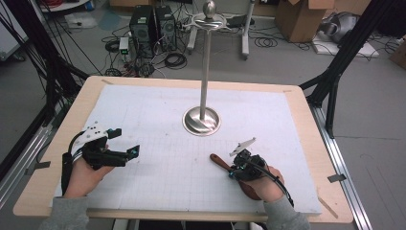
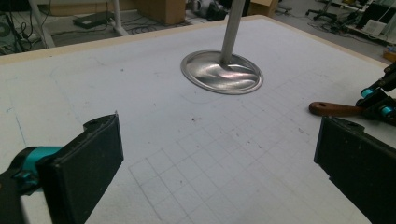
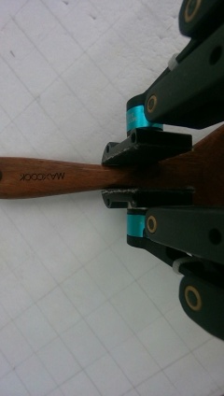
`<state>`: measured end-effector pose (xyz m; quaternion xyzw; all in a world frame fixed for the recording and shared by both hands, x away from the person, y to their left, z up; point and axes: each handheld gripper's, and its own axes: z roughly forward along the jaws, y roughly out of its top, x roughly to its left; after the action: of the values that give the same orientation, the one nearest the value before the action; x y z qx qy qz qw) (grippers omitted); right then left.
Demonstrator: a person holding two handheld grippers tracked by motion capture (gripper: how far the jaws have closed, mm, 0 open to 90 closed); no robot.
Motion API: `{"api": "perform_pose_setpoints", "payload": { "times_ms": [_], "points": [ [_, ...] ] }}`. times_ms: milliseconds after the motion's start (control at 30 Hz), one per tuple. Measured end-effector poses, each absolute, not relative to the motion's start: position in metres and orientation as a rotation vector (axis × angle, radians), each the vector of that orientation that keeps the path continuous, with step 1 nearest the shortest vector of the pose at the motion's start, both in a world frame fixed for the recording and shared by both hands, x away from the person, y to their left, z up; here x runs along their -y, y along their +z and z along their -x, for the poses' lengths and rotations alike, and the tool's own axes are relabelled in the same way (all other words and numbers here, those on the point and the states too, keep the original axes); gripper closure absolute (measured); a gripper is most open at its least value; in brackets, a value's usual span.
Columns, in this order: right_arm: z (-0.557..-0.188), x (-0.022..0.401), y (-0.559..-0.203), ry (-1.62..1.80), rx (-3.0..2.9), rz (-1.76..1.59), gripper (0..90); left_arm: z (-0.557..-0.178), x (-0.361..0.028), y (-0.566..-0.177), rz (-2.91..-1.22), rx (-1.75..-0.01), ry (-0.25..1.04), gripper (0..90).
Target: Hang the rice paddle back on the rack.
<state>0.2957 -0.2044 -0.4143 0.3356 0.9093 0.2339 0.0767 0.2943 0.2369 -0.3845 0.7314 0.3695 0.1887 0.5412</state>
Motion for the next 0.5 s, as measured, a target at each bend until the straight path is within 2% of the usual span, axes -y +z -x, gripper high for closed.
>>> {"api": "perform_pose_setpoints", "payload": {
  "times_ms": [500],
  "points": [
    [-0.296, 0.22, -0.395, 0.858, -2.692, -0.983, 77.1, -0.294, -0.238, -0.383, -1.738, -0.875, 0.449, 1.7]
  ]
}}
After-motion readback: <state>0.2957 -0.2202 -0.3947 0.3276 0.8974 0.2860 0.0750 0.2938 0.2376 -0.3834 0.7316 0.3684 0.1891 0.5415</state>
